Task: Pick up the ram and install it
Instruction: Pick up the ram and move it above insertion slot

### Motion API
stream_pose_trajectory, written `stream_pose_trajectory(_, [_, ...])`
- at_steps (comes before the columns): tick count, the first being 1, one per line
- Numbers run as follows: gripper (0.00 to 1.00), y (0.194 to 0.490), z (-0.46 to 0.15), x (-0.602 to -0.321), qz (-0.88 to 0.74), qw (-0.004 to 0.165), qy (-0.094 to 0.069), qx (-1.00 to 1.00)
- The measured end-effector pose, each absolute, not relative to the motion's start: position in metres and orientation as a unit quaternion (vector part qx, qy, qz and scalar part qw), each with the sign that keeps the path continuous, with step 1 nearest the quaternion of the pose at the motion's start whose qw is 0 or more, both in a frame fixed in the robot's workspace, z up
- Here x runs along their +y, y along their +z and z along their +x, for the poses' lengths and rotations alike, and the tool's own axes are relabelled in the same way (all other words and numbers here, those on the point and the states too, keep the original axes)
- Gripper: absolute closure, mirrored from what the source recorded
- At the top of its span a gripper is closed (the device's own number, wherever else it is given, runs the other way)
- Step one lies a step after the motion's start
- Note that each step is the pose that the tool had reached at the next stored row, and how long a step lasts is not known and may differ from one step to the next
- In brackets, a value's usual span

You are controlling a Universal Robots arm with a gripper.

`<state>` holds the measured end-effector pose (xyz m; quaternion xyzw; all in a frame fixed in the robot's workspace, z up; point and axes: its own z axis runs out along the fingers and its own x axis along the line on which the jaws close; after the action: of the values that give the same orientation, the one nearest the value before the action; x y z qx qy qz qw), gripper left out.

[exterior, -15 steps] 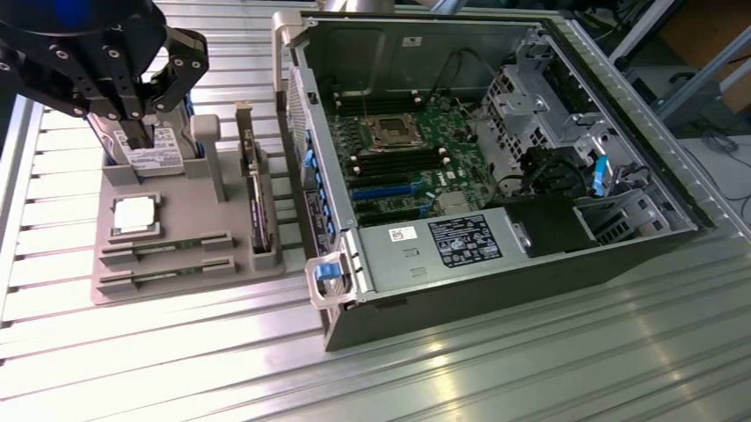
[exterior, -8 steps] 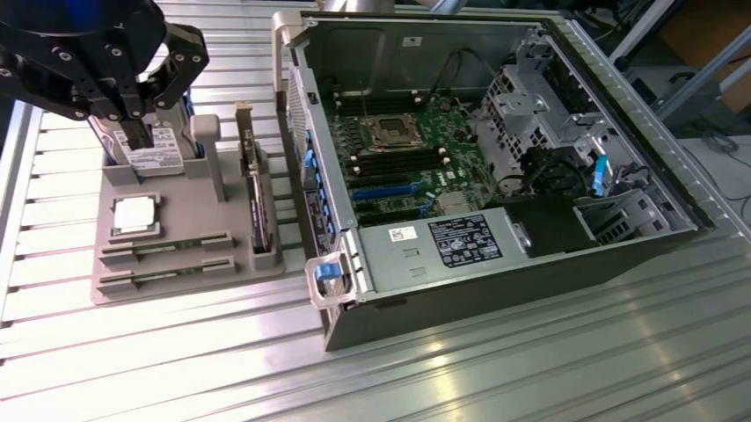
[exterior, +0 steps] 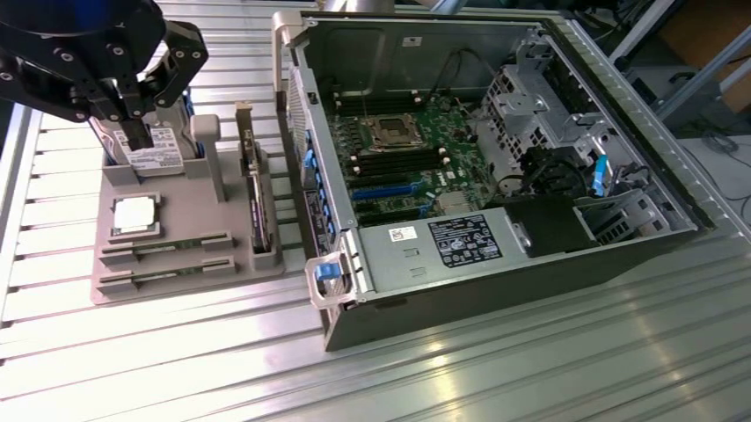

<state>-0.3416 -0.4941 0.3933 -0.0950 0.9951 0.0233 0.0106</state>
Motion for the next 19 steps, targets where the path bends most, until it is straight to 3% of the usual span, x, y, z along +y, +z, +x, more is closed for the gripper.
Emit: stream_pose_trajectory(19, [0.89, 0.3933, -0.3416, -0.4944, -0.146, 0.009, 0.022, 0.989])
